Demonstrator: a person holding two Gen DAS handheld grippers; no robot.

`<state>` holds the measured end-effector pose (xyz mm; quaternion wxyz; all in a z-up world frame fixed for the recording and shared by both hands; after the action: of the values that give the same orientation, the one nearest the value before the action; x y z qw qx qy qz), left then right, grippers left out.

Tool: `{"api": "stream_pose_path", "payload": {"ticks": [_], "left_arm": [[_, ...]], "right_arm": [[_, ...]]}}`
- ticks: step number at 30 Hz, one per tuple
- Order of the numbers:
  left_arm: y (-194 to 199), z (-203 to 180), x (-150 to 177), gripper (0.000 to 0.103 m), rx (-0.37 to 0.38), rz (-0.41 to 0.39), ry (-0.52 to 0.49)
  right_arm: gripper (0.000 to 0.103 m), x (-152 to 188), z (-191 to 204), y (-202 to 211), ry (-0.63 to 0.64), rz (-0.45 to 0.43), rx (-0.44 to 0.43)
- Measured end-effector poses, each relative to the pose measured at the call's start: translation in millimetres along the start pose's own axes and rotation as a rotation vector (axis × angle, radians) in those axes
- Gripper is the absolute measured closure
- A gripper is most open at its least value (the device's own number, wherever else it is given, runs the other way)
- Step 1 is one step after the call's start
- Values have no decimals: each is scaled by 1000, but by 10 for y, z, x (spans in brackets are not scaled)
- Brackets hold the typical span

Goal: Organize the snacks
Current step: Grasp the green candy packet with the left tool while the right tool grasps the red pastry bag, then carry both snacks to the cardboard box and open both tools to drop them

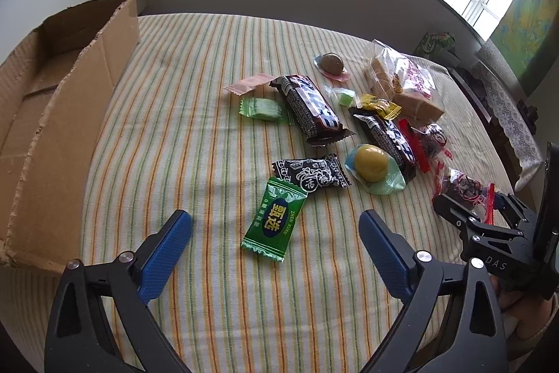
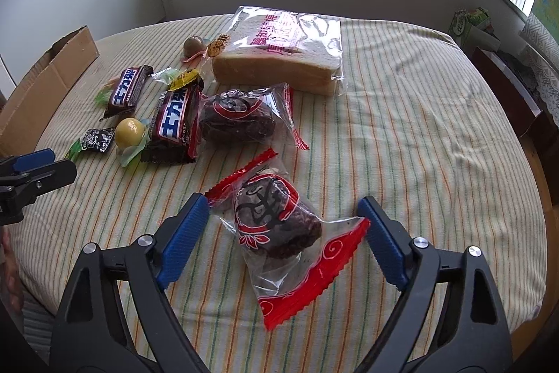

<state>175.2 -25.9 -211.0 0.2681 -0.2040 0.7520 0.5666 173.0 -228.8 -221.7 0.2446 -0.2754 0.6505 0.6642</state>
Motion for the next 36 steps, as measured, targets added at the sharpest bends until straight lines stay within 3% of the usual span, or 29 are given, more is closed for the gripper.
{"api": "stream_pose_path", "payload": {"ticks": [2, 6, 8, 11, 13, 14, 15, 27, 36], "left_arm": [[-5, -10, 5, 24, -17, -4, -24], [4, 5, 9, 39, -32, -14, -28], [14, 25, 8, 59, -39, -17, -27], [31, 75, 3, 77, -45, -21, -19], [40, 97, 2, 82, -43, -21, -14], [50, 109, 2, 82, -36, -21, -12], [58, 116, 2, 82, -34, -22, -10], [112, 171, -15, 86, -35, -52, 36], [175, 123, -41, 86, -38, -76, 17]], "right_arm": [[19, 5, 1, 11, 1, -4, -9], [33, 21, 1, 49, 6, -15, -12], [35, 29, -5, 65, 6, -21, -13], [41, 44, 1, 93, 3, -31, -16], [47, 49, -1, 118, -4, -39, -16], [57, 46, -11, 130, -8, -44, -13], [60, 46, -21, 142, -15, -47, -15], [63, 30, -57, 175, -31, -70, -12], [64, -3, -56, 284, -38, -94, -2]]}}
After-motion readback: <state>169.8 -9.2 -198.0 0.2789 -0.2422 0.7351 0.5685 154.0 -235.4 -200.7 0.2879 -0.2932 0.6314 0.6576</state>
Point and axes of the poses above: each gripper's, at about its wrist camera, not at the fingertips, and y roughly against the way its jaws point, z to its left, x to its underside, the point moved 5 cm from there along -y, roughly the way its jaws point, and after that the axes turned 8 degrees about -z, right-handed, at the moved point
